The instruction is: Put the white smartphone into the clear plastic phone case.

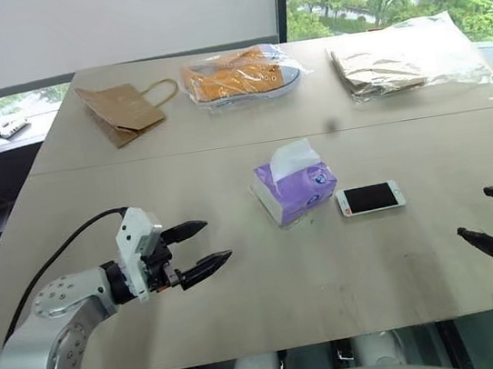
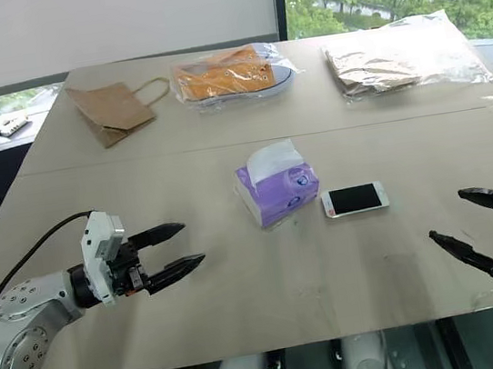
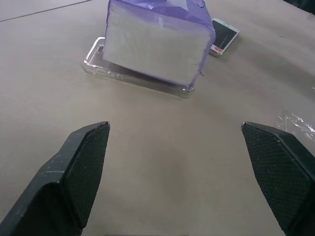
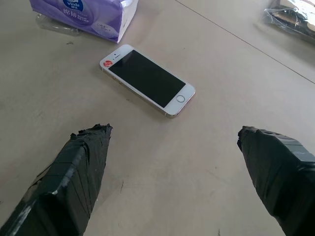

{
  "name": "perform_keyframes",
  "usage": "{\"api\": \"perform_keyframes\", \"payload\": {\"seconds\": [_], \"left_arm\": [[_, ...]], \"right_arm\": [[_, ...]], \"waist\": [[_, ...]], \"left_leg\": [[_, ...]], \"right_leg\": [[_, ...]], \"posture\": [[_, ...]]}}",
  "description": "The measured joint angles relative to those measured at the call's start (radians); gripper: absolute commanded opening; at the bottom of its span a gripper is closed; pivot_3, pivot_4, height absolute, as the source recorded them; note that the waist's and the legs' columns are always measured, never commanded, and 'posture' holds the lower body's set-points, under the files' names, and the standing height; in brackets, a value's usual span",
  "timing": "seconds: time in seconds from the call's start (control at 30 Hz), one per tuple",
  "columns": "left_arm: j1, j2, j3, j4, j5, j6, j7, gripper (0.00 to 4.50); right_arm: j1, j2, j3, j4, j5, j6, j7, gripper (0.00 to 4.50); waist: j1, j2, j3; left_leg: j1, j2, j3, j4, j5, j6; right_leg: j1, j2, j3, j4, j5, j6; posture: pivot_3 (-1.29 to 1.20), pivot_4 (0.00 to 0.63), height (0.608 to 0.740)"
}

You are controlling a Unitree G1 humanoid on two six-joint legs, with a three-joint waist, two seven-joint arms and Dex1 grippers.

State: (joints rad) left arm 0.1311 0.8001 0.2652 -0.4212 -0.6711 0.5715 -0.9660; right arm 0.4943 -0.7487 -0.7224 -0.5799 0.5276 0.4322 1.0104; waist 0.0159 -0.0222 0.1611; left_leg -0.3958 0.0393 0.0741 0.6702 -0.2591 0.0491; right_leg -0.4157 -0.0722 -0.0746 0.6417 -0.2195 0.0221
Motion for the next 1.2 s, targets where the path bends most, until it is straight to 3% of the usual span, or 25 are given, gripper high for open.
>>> {"api": "perform_keyframes", "payload": {"seconds": [0.1, 0.33, 0.5, 0.7, 0.8, 0.9, 0.93, 0.97, 1.0, 1.07, 1.2], "left_arm": [[-0.040, -0.001, -0.019, 0.002, 0.020, 0.006, 0.025, 4.46], [-0.447, -0.001, -0.154, 0.042, 0.011, 0.249, 0.156, 4.46], [-0.748, -0.041, -0.302, 0.226, 0.027, 0.386, 0.145, 4.46], [-0.967, -0.129, -0.525, 0.493, 0.181, 0.311, 0.020, 4.46], [-1.030, -0.182, -0.624, 0.663, 0.290, 0.192, -0.054, 3.72], [-1.049, -0.241, -0.677, 0.831, 0.378, 0.037, -0.143, 2.15], [-1.050, -0.243, -0.679, 0.838, 0.381, 0.028, -0.152, 1.98], [-1.064, -0.249, -0.679, 0.867, 0.399, -0.004, -0.178, 1.40], [-1.074, -0.250, -0.679, 0.883, 0.412, -0.022, -0.195, 1.20], [-1.083, -0.256, -0.667, 0.915, 0.434, -0.057, -0.220, 0.24], [-1.078, -0.282, -0.613, 0.930, 0.418, -0.052, -0.249, 0.07]], "right_arm": [[0.014, 0.004, -0.003, 0.009, -0.006, -0.034, 0.012, 4.50], [0.006, 0.014, 0.014, -0.054, 0.041, -0.125, 0.064, 4.50], [-0.012, -0.014, 0.057, -0.146, 0.095, -0.108, 0.066, 4.50], [-0.018, -0.038, 0.086, -0.220, 0.122, -0.076, 0.028, 4.50], [-0.025, -0.039, 0.092, -0.261, 0.137, -0.056, -0.011, 4.50], [-0.014, -0.037, 0.100, -0.282, 0.140, -0.027, -0.057, 4.50], [-0.012, -0.037, 0.101, -0.284, 0.140, -0.026, -0.059, 4.50], [0.005, -0.036, 0.100, -0.295, 0.140, -0.020, -0.067, 4.50], [0.014, -0.032, 0.100, -0.308, 0.140, -0.017, -0.076, 4.50], [0.031, -0.026, 0.100, -0.333, 0.142, -0.013, -0.090, 4.50], [0.039, -0.017, 0.113, -0.353, 0.142, -0.007, -0.119, 4.50]], "waist": [[0.004, 0.000, 0.000], [0.023, 0.000, 0.000], [0.020, 0.000, 0.000], [0.024, -0.001, 0.001], [0.022, -0.001, 0.001], [0.021, -0.001, 0.001], [0.021, -0.002, 0.001], [0.022, -0.002, 0.001], [0.023, -0.002, 0.001], [0.024, -0.002, 0.001], [0.022, -0.002, 0.001]], "left_leg": [[-0.001, 0.000, -0.001, 0.000, 0.000, 0.000], [-0.001, -0.001, -0.001, 0.001, 0.000, 0.000], [-0.001, -0.002, 0.000, 0.000, 0.000, 0.000], [-0.002, -0.002, -0.001, 0.001, 0.000, 0.000], [-0.002, -0.002, 0.000, 0.001, 0.000, 0.001], [-0.003, -0.002, 0.000, 0.001, 0.000, 0.001], [-0.003, -0.002, 0.000, 0.001, 0.000, 0.001], [-0.004, -0.002, -0.001, 0.001, 0.000, 0.001], [-0.004, -0.002, -0.001, 0.001, 0.000, 0.001], [-0.003, -0.002, -0.001, 0.001, 0.000, 0.001], [-0.004, -0.001, -0.001, 0.003, 0.000, 0.001]], "right_leg": [[0.000, 0.000, -0.001, 0.000, 0.000, 0.000], [0.001, 0.006, 0.000, 0.000, 0.000, 0.001], [0.001, 0.007, 0.000, -0.001, 0.002, 0.004], [0.001, 0.008, 0.000, -0.001, 0.002, 0.004], [0.001, 0.008, 0.000, -0.001, 0.001, 0.001], [0.000, 0.008, 0.000, -0.001, 0.001, 0.001], [-0.001, 0.008, 0.000, -0.001, 0.001, 0.001], [-0.001, 0.008, 0.000, -0.001, 0.001, 0.001], [-0.001, 0.008, 0.000, -0.001, 0.001, 0.001], [-0.001, 0.008, 0.000, -0.001, 0.001, 0.001], [0.000, 0.007, 0.000, -0.001, 0.001, 0.001]], "posture": [[0.00, 0.150, 0.740], [0.00, 0.150, 0.740], [0.00, 0.150, 0.740], [0.00, 0.150, 0.740], [0.00, 0.150, 0.740], [0.00, 0.150, 0.740], [0.00, 0.150, 0.740], [0.00, 0.150, 0.740], [0.00, 0.150, 0.740], [0.00, 0.150, 0.740], [0.00, 0.150, 0.740]]}}
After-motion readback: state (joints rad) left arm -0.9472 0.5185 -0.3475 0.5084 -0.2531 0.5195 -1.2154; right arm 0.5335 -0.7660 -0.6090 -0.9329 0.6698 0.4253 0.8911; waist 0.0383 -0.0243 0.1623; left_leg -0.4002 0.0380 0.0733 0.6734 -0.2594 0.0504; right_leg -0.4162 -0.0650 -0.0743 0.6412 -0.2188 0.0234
